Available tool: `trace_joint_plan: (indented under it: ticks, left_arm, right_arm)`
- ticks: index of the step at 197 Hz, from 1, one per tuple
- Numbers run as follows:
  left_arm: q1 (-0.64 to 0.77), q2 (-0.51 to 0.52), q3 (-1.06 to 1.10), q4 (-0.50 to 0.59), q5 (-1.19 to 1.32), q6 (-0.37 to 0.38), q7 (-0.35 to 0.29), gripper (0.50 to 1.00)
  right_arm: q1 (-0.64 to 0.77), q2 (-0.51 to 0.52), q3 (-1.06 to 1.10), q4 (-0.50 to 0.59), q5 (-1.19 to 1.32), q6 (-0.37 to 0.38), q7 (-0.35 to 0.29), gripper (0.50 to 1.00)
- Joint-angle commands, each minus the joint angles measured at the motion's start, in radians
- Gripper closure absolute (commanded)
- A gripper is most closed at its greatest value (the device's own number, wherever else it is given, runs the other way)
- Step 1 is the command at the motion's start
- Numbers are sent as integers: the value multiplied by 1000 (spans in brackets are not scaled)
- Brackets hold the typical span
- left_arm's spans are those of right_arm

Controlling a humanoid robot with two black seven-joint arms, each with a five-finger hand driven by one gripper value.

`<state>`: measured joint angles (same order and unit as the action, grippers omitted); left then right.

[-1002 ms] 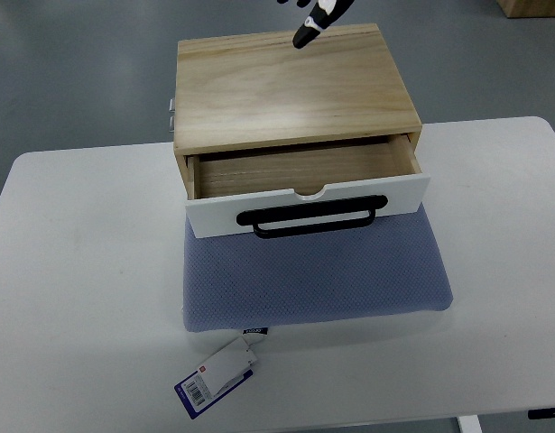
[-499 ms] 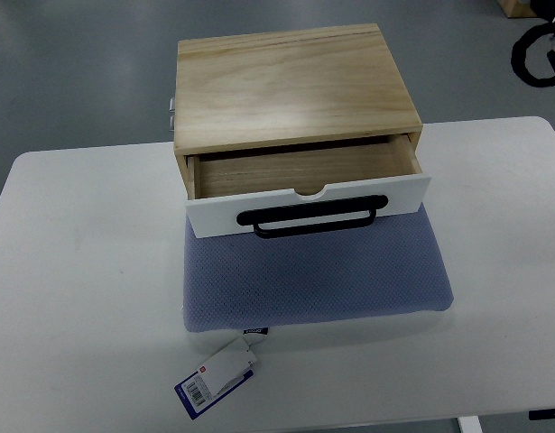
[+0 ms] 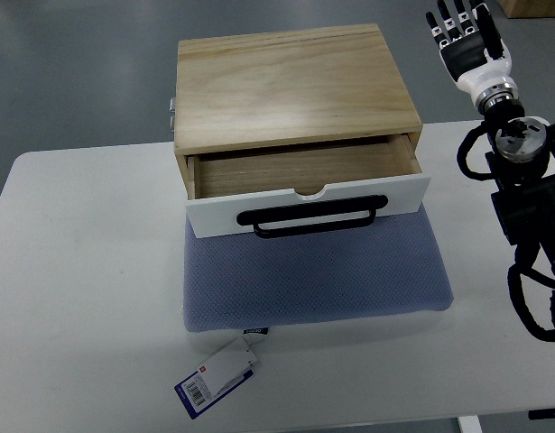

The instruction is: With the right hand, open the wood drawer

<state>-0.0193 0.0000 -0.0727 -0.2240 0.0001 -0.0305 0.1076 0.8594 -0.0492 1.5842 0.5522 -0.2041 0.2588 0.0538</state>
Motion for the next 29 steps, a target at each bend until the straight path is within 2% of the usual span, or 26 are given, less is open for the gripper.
trace_joint_plan:
  ticks: [1, 29]
  left_arm:
    - [1, 0, -1, 0, 0, 0, 0, 500]
    - [1, 0, 1, 0, 0, 0, 0, 500]
  right_arm:
    - [-19, 3, 0, 0, 0, 0, 0, 554]
    - [-20, 3, 0, -8, -1, -1, 3, 554]
